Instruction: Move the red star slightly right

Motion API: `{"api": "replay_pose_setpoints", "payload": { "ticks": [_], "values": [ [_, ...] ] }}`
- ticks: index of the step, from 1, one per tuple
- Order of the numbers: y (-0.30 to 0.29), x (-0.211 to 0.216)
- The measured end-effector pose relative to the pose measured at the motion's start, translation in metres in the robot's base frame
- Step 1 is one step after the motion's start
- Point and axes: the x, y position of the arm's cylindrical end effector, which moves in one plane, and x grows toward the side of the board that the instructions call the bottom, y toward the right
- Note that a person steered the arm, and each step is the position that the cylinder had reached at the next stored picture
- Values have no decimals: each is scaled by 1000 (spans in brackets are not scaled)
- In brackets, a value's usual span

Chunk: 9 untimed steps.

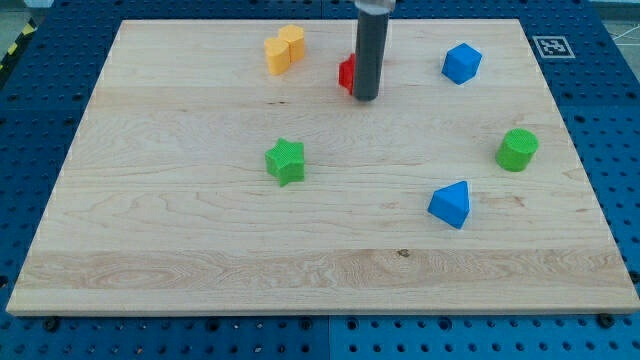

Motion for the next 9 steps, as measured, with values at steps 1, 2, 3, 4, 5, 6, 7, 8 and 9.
{"api": "replay_pose_setpoints", "payload": {
  "ticks": [1, 2, 3, 4, 5, 6, 7, 8, 9],
  "values": [
    [7, -31],
    [0, -26],
    [-38, -6],
    [-63, 0],
    [-65, -34],
    [-65, -45],
    [-65, -53],
    [-57, -55],
    [-30, -55]
  ]
}}
